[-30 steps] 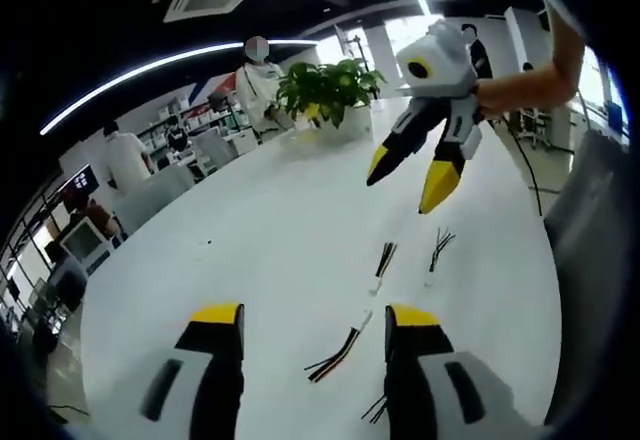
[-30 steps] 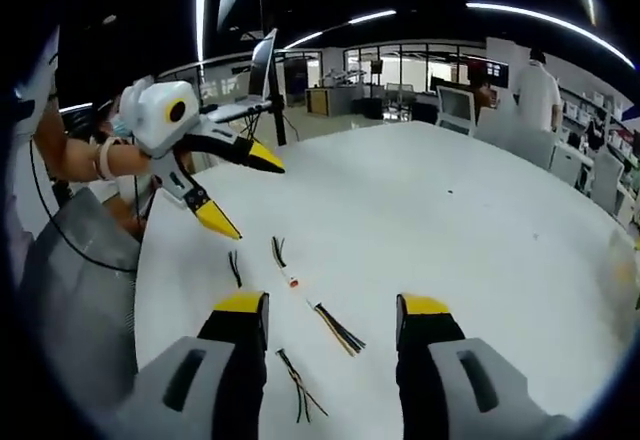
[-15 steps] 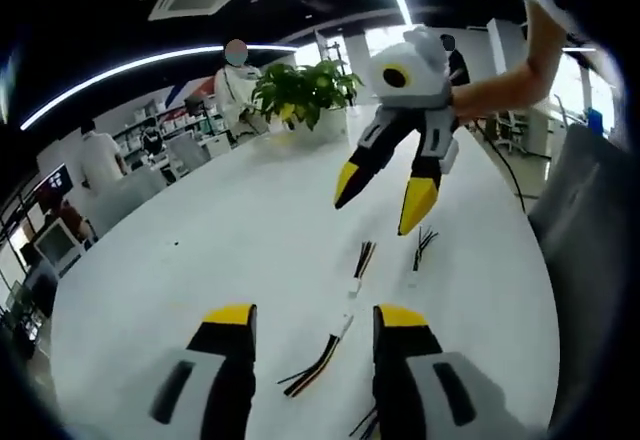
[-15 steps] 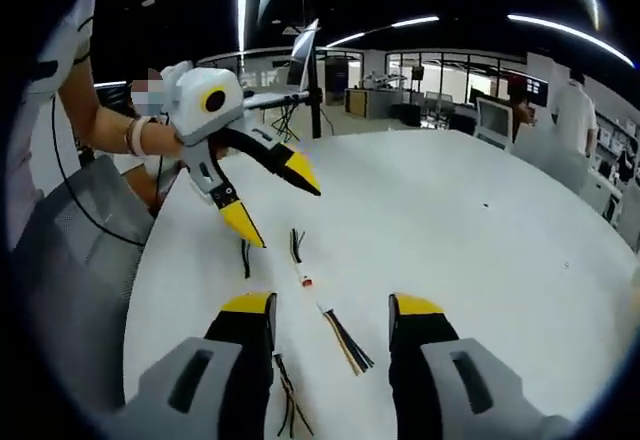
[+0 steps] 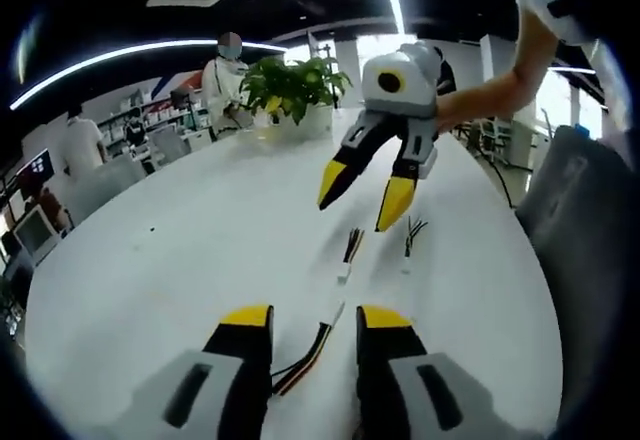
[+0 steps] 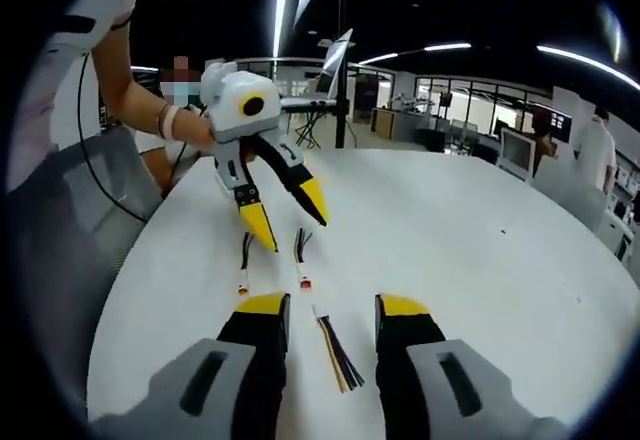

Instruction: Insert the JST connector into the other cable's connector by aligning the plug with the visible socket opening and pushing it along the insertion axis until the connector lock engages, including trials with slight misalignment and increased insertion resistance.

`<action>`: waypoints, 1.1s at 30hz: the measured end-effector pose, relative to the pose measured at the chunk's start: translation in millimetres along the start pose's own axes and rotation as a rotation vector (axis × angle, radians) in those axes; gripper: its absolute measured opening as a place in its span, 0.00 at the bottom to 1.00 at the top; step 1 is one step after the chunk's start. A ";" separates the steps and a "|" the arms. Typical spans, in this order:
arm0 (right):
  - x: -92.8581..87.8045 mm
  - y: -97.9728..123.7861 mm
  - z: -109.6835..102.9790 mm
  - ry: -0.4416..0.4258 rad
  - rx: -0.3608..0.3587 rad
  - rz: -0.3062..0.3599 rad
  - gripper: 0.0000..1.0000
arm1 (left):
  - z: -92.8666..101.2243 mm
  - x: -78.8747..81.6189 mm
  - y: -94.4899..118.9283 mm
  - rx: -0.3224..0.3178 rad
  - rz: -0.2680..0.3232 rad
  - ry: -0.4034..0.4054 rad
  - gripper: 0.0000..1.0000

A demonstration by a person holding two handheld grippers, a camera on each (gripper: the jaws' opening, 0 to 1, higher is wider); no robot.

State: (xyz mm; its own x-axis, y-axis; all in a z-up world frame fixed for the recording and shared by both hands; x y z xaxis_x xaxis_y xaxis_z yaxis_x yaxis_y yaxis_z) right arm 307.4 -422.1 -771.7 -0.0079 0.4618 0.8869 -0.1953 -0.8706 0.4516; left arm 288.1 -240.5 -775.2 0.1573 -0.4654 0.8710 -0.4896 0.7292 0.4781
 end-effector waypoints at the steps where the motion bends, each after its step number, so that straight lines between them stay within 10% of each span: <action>1: -1.9 -1.3 0.3 0.004 0.001 -0.002 0.28 | 0.3 0.1 -0.9 -0.005 0.003 0.005 0.24; 33: -27.0 -34.8 -2.4 -0.017 0.122 -0.008 0.10 | 2.6 -21.9 -24.6 -0.137 0.005 -0.023 0.14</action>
State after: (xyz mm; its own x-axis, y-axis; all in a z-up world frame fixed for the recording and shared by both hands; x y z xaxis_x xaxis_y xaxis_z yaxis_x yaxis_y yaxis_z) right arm 312.0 -403.8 -811.5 0.0105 0.4668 0.8843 -0.0746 -0.8815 0.4662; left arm 294.4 -249.4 -806.3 0.1352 -0.4717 0.8713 -0.3686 0.7923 0.4862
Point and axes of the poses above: the point that each gripper's makers call its tool centre point, and the gripper's own axes: y roughly backward along the fingers, z roughly to its right, x roughly out of its top, the point moved 7 cm from there along y, roughly backward along the fingers, and after that the axes turned 2 degrees about y, right-handed, at the moved point
